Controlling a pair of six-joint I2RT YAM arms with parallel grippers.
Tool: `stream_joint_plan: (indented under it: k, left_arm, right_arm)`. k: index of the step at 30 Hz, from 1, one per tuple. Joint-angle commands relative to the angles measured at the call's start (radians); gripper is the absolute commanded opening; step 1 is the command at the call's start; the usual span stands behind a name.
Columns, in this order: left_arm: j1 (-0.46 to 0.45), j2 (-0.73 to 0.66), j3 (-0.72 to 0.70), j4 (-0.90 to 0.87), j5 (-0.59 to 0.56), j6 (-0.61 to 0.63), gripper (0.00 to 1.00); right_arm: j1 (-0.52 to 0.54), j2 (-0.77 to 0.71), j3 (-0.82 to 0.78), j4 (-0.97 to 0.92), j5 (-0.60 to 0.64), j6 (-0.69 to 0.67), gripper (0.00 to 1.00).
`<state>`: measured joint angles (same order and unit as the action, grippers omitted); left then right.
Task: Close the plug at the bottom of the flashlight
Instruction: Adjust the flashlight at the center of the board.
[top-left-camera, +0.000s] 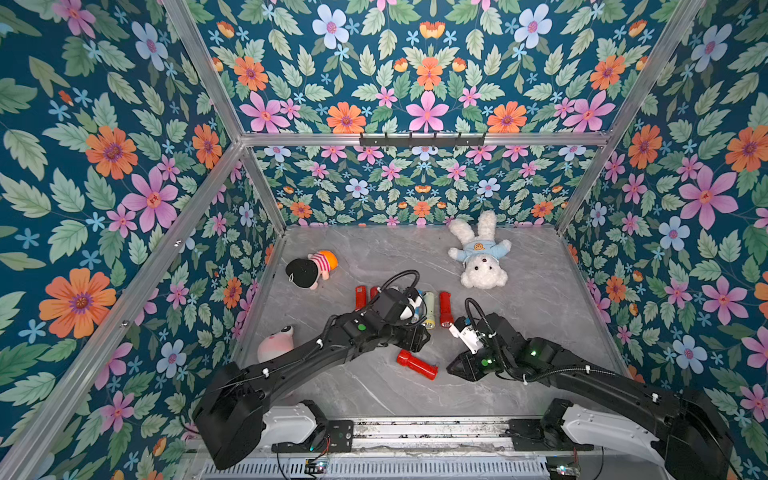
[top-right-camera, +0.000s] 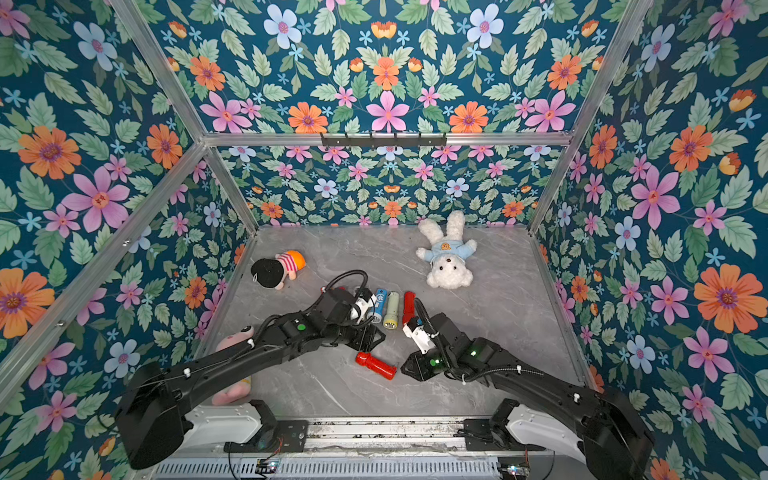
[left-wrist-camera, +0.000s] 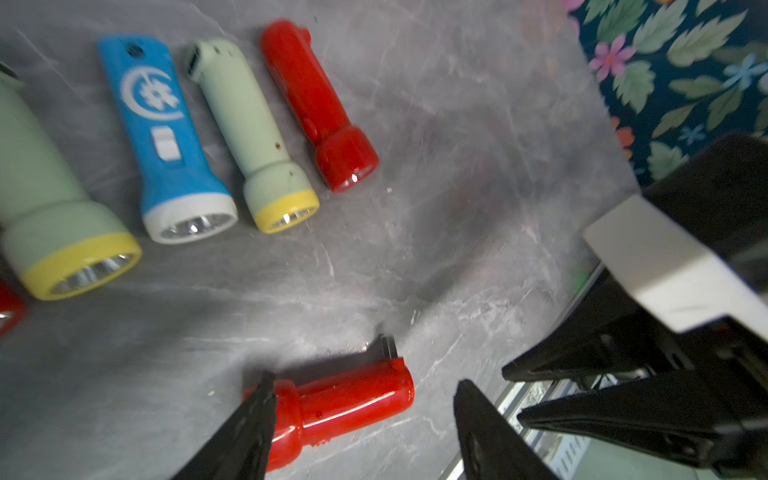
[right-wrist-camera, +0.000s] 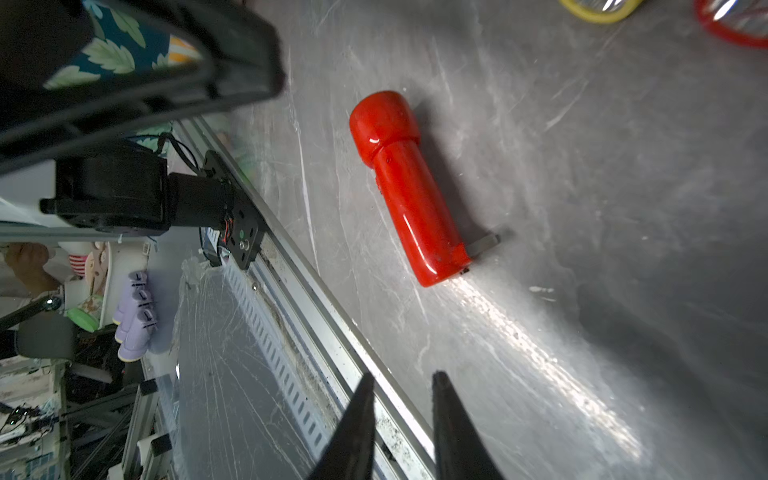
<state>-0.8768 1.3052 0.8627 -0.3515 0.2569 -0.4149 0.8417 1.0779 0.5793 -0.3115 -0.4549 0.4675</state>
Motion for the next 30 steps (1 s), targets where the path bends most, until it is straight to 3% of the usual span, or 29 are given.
stream_joint_plan:
  k: [1,3,12,22,30]
  left_arm:
    - [-0.035,0.049,0.006,-0.06,-0.062,0.016,0.63]
    - [-0.047,0.071,-0.003,-0.08,-0.086,0.011,0.6]
    - [-0.047,0.093,-0.034,-0.091,-0.221,-0.041,0.39]
    - [-0.031,0.128,-0.054,-0.02,-0.294,-0.097,0.39]
    - [-0.028,0.167,-0.038,-0.062,-0.315,-0.108,0.38]
  right_arm:
    - [0.076,0.038,0.002,0.047,0.051,0.013,0.08]
    - [0.115,0.072,0.002,0.091,0.073,0.023,0.0]
    - [0.159,0.245,-0.022,0.362,0.129,0.123,0.0]
    - [0.161,0.383,0.009,0.427,0.076,0.137,0.0]
    - [0.158,0.383,0.016,0.327,0.191,0.178,0.0]
